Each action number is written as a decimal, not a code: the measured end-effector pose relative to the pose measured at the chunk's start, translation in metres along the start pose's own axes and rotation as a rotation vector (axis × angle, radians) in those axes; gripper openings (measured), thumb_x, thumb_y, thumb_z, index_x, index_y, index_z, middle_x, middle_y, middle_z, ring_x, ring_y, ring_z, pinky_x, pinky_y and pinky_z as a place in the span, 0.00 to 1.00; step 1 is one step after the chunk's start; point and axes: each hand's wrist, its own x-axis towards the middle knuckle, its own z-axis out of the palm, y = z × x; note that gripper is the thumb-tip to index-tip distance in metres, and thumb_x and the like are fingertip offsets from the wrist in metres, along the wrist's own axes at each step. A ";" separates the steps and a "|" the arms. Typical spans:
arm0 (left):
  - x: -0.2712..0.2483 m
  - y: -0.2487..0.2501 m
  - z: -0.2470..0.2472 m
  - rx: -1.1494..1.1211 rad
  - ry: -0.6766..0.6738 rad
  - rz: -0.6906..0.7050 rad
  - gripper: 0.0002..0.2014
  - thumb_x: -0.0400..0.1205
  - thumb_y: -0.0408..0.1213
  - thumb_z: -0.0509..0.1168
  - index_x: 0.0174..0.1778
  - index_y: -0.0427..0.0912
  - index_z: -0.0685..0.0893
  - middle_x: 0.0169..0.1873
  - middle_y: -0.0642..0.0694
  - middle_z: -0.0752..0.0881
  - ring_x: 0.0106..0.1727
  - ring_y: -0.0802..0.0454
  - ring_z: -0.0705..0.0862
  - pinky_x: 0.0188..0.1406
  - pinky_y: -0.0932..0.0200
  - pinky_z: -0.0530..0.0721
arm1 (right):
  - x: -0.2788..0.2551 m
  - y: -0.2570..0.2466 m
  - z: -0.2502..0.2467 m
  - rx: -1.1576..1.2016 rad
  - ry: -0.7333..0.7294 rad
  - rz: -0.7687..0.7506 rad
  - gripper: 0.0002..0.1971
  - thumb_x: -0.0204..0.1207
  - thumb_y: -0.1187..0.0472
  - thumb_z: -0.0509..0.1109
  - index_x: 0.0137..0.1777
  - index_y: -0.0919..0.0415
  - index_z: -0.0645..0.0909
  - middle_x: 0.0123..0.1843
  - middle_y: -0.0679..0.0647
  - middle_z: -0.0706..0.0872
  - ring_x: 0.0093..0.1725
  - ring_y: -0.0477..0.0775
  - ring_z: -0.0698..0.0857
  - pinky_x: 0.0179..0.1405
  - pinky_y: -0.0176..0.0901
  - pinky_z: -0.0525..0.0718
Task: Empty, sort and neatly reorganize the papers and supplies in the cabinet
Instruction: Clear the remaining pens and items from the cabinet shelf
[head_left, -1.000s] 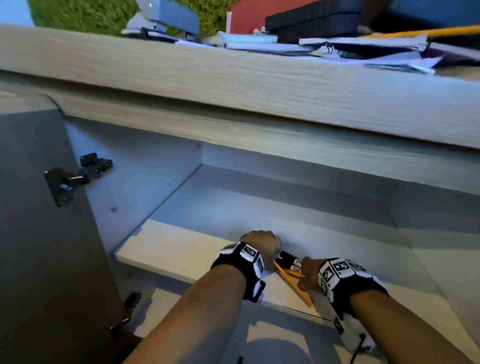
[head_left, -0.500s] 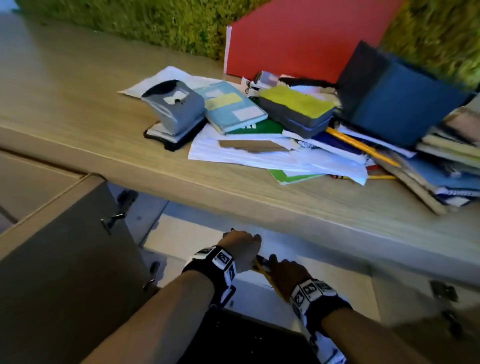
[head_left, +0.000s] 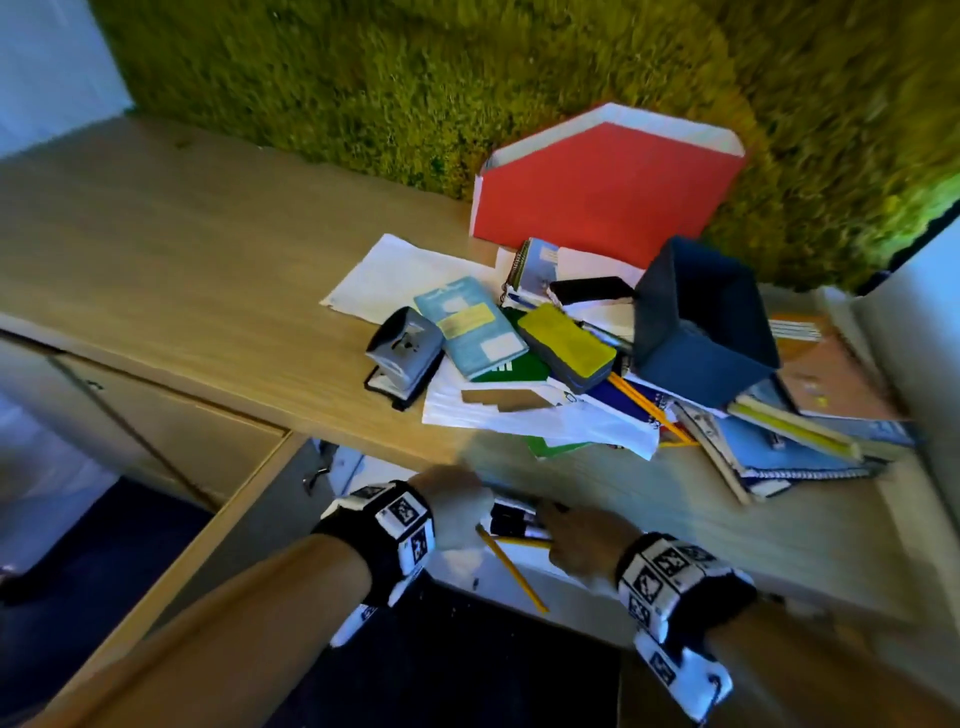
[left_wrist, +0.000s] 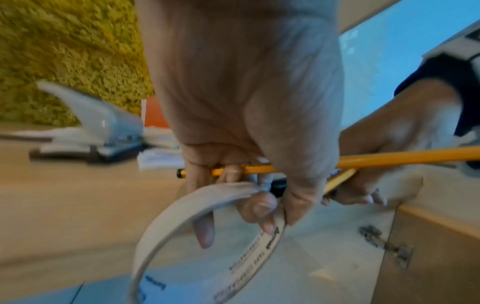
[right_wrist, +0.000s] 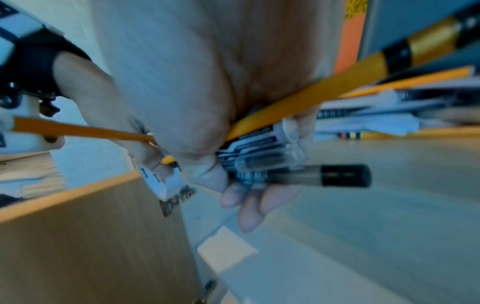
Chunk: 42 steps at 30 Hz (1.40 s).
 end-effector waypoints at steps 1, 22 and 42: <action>-0.008 0.001 -0.015 -0.021 -0.019 -0.014 0.13 0.83 0.43 0.64 0.37 0.37 0.80 0.32 0.42 0.81 0.35 0.42 0.79 0.36 0.56 0.77 | -0.009 -0.002 -0.013 0.022 -0.005 -0.012 0.21 0.84 0.59 0.57 0.76 0.59 0.64 0.63 0.61 0.83 0.56 0.65 0.83 0.43 0.47 0.73; 0.140 -0.067 -0.212 -0.588 0.596 -0.352 0.13 0.87 0.41 0.60 0.51 0.32 0.80 0.45 0.33 0.87 0.47 0.34 0.85 0.43 0.46 0.82 | 0.047 0.080 -0.203 0.606 0.685 0.183 0.15 0.81 0.62 0.63 0.64 0.65 0.64 0.56 0.67 0.82 0.57 0.71 0.82 0.42 0.51 0.72; 0.215 -0.133 -0.228 -0.942 0.400 -0.143 0.24 0.73 0.49 0.72 0.50 0.31 0.78 0.42 0.32 0.81 0.45 0.38 0.83 0.39 0.47 0.79 | 0.142 0.088 -0.214 0.606 0.758 0.683 0.29 0.75 0.65 0.64 0.78 0.60 0.63 0.67 0.64 0.75 0.61 0.67 0.79 0.52 0.53 0.76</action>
